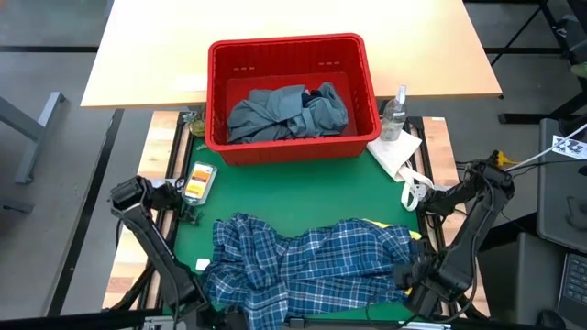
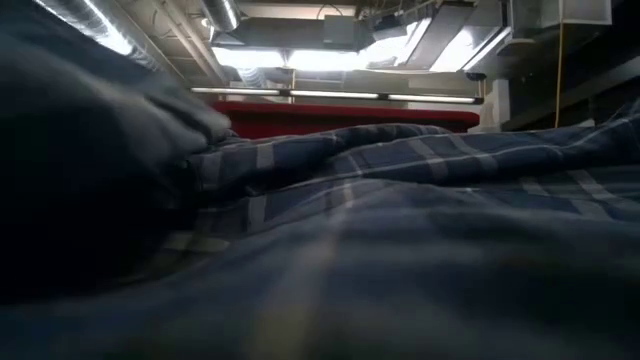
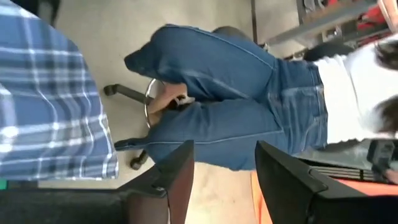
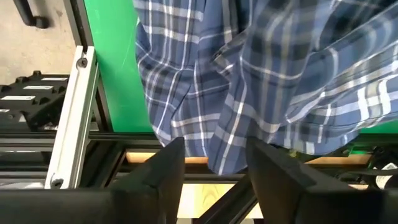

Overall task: Fold Laundry from Bin
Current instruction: Fold the blue shirt

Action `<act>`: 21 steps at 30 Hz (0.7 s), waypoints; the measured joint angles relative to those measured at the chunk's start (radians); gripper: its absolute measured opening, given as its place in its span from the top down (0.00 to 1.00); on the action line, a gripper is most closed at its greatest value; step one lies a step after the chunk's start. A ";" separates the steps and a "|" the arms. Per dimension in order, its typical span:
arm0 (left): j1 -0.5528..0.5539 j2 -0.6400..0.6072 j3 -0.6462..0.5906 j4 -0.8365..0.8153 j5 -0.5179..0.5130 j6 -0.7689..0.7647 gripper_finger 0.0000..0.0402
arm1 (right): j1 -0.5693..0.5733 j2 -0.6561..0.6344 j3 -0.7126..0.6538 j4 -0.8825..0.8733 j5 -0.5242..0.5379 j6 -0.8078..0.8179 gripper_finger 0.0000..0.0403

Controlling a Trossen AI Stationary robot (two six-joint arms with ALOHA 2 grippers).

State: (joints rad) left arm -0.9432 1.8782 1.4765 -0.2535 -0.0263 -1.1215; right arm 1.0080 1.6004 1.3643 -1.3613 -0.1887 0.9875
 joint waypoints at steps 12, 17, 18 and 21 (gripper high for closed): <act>0.049 0.000 0.000 -0.013 -0.089 0.295 0.68 | 0.000 0.008 0.000 0.000 0.150 -0.001 0.58; 0.109 0.000 0.000 -0.141 -0.063 0.406 0.71 | 0.000 0.008 0.000 0.000 0.174 -0.001 0.58; 0.123 0.000 0.000 -0.182 -0.058 0.419 0.72 | 0.000 0.008 0.000 0.000 0.178 -0.001 0.58; 0.162 0.000 0.000 -0.318 -0.056 0.425 0.73 | 0.000 0.008 0.000 -0.001 0.179 -0.001 0.58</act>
State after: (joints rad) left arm -0.7816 1.8782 1.4769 -0.5712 -0.0826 -0.6964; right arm 1.0084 1.6085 1.3643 -1.3621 -0.0101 0.9867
